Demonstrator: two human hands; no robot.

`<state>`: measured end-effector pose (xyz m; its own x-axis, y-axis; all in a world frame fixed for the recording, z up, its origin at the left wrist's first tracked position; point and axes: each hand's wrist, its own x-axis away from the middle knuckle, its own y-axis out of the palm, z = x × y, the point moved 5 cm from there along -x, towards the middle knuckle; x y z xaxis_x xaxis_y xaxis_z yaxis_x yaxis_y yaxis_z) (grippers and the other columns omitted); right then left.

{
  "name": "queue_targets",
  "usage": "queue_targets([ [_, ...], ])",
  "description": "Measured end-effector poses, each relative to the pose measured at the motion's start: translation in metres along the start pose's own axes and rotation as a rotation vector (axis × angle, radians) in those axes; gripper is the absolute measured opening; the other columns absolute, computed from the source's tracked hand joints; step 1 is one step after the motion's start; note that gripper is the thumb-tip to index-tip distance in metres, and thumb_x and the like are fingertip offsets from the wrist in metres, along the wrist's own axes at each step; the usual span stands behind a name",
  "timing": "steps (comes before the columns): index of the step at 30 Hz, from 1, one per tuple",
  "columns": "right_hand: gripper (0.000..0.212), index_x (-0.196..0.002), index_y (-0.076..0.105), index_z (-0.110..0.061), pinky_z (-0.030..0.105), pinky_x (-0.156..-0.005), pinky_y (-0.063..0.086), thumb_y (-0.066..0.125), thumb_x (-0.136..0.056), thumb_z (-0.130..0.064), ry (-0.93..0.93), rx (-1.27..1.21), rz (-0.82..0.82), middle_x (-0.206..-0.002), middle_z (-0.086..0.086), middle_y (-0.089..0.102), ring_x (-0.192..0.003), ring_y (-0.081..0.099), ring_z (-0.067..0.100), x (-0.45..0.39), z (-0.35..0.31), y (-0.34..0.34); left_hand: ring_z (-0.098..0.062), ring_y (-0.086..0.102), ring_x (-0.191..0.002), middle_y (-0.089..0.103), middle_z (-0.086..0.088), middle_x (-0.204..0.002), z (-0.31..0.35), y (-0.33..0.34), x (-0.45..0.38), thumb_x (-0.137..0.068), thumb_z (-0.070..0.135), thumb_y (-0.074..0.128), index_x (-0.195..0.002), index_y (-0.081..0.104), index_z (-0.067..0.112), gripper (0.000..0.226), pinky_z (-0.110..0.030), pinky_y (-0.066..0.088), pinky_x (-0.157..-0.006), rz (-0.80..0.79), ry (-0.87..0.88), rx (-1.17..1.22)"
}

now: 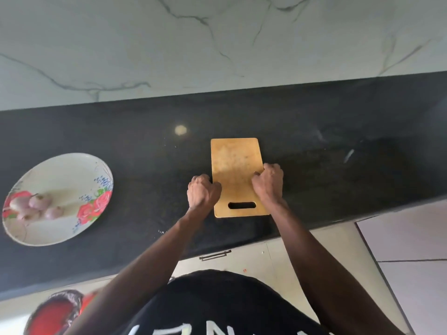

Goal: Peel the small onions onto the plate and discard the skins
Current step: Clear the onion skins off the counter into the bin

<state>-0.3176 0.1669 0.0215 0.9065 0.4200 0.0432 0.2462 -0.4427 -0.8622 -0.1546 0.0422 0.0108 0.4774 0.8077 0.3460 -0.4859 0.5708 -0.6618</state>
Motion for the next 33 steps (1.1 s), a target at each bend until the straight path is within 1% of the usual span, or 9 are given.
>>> queue_targets([
  [3, 0.01, -0.093, 0.062, 0.001, 0.036, -0.079, 0.051, 0.061, -0.087, -0.008, 0.103, -0.049, -0.062, -0.104, 0.013, 0.059, -0.088, 0.057, 0.026, 0.001, -0.005, 0.006, -0.035, 0.06, -0.086, 0.065, -0.014, -0.091, -0.005, -0.002, -0.004, -0.078, 0.022, 0.058, -0.075, 0.058, 0.006, 0.016, -0.038, 0.045, -0.069, -0.016, -0.038, 0.058],
  [7, 0.01, -0.09, 0.065, -0.001, 0.033, -0.066, 0.047, 0.059, -0.088, -0.008, 0.157, -0.129, -0.141, -0.095, 0.012, 0.064, -0.078, 0.06, 0.022, 0.017, -0.022, 0.017, -0.039, 0.059, -0.103, 0.064, -0.019, -0.109, -0.015, -0.023, -0.008, -0.072, 0.017, 0.05, -0.081, 0.059, 0.005, 0.017, -0.051, 0.052, -0.09, 0.008, -0.129, 0.104],
  [11, 0.015, -0.072, 0.057, -0.003, 0.031, -0.064, 0.036, 0.057, -0.085, -0.01, 0.13, -0.167, -0.21, -0.073, 0.008, 0.059, -0.066, 0.053, 0.025, 0.055, -0.049, 0.03, -0.038, 0.055, -0.112, 0.064, -0.018, -0.119, -0.032, -0.071, -0.018, -0.074, 0.004, 0.043, -0.095, 0.065, 0.009, 0.031, -0.052, 0.039, -0.108, 0.042, -0.101, 0.021],
  [14, 0.031, -0.054, 0.045, -0.01, 0.033, -0.061, 0.033, 0.057, -0.082, -0.009, 0.069, -0.181, -0.206, -0.055, 0.002, 0.048, -0.053, 0.045, 0.024, 0.079, -0.066, 0.041, -0.033, 0.049, -0.132, 0.06, -0.015, -0.137, -0.051, -0.105, -0.03, -0.078, -0.002, 0.048, -0.13, 0.063, 0.009, 0.055, -0.044, 0.028, -0.118, 0.092, -0.005, -0.022],
  [16, 0.023, -0.06, 0.056, -0.009, 0.033, -0.063, 0.037, 0.059, -0.083, -0.008, -0.029, -0.196, -0.111, -0.065, 0.006, 0.056, -0.06, 0.05, 0.027, 0.083, -0.078, 0.041, -0.036, 0.05, -0.131, 0.059, -0.018, -0.138, -0.069, -0.124, -0.029, -0.081, 0.001, 0.056, -0.131, 0.062, 0.002, 0.051, -0.043, 0.036, -0.112, 0.205, 0.036, -0.015],
  [18, 0.01, -0.087, 0.069, -0.001, 0.037, -0.074, 0.046, 0.066, -0.086, -0.011, -0.118, -0.137, 0.008, -0.093, 0.017, 0.065, -0.085, 0.059, 0.033, 0.074, -0.084, 0.04, -0.039, 0.053, -0.117, 0.062, -0.019, -0.127, -0.092, -0.132, -0.018, -0.082, 0.006, 0.058, -0.118, 0.066, -0.001, 0.037, -0.046, 0.043, -0.101, 0.323, 0.002, -0.042],
  [21, 0.039, -0.118, 0.063, 0.001, 0.045, -0.095, 0.044, 0.068, -0.09, -0.025, -0.037, 0.001, -0.039, -0.123, 0.022, 0.057, -0.113, 0.052, 0.038, 0.051, -0.081, 0.047, -0.036, 0.051, -0.107, 0.06, -0.018, -0.116, -0.12, -0.125, 0.003, -0.086, 0.012, 0.055, -0.107, 0.065, 0.001, 0.026, -0.049, 0.045, -0.095, 0.346, -0.096, -0.043],
  [30, 0.039, -0.115, 0.057, -0.001, 0.048, -0.097, 0.037, 0.068, -0.081, -0.017, 0.165, 0.015, 0.009, -0.131, 0.021, 0.044, -0.12, 0.043, 0.038, 0.039, -0.077, 0.056, -0.035, 0.053, -0.107, 0.061, -0.016, -0.118, -0.127, -0.113, 0.016, -0.092, 0.014, 0.056, -0.114, 0.074, 0.009, 0.029, -0.042, 0.042, -0.094, 0.365, -0.05, -0.067],
  [33, 0.036, -0.113, 0.062, -0.001, 0.048, -0.097, 0.036, 0.068, -0.082, -0.019, 0.201, -0.026, -0.028, -0.125, 0.02, 0.049, -0.116, 0.045, 0.038, 0.039, -0.076, 0.061, -0.037, 0.054, -0.104, 0.062, -0.017, -0.113, -0.131, -0.114, 0.018, -0.093, 0.013, 0.056, -0.111, 0.074, 0.006, 0.026, -0.043, 0.042, -0.09, 0.39, -0.021, -0.07],
])
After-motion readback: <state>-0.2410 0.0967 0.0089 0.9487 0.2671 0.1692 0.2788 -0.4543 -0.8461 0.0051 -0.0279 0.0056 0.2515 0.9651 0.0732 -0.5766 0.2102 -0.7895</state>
